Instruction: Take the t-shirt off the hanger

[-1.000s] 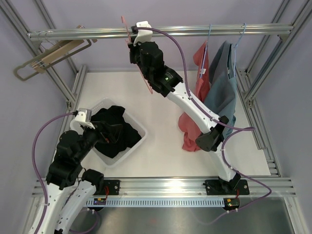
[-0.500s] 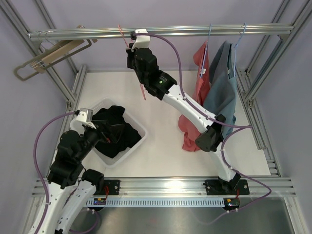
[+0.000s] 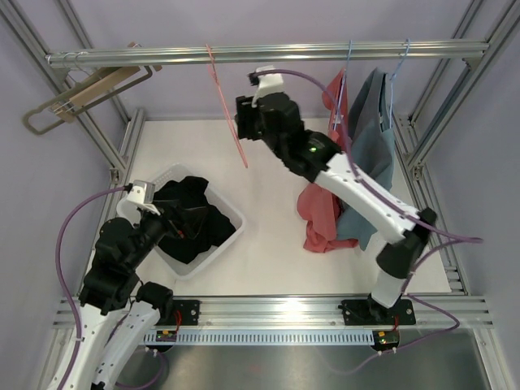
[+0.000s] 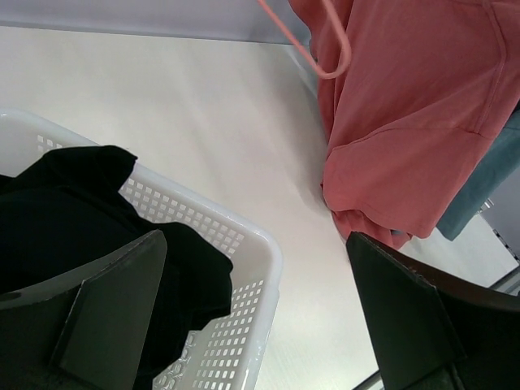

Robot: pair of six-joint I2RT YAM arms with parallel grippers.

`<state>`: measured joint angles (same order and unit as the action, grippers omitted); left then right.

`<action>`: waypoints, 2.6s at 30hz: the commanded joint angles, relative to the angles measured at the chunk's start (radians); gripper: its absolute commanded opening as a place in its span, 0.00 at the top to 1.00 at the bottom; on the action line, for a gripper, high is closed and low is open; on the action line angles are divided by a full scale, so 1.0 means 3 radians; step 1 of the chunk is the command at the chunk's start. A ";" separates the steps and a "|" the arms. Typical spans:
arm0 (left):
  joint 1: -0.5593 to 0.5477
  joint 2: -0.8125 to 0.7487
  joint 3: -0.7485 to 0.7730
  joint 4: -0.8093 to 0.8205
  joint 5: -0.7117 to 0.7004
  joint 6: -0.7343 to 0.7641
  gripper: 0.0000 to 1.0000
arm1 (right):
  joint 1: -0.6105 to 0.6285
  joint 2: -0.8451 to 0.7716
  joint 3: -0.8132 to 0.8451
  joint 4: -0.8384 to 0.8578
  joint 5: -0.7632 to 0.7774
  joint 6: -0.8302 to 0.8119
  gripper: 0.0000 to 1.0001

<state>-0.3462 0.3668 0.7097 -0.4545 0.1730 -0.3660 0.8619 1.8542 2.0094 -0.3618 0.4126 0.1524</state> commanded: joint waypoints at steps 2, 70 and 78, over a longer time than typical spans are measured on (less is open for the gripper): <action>0.0003 0.0066 0.0063 0.0155 0.0195 -0.0037 0.01 | -0.0214 -0.0913 -0.0316 -0.0245 -0.0240 0.0018 0.43; -0.3105 0.2550 0.1238 0.0978 -0.1170 -0.0268 0.01 | -0.0256 -0.2397 -0.2408 0.1155 -0.0041 0.0796 1.00; -0.3126 0.2837 0.1423 0.1091 -0.1272 -0.0227 0.13 | -0.0020 -0.2402 -0.2372 0.1170 -0.0082 0.0740 1.00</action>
<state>-1.2774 1.2079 1.0855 -0.2161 -0.1696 -0.4446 0.8318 1.1606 1.2675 -0.1226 0.3573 0.3710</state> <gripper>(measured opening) 0.900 0.077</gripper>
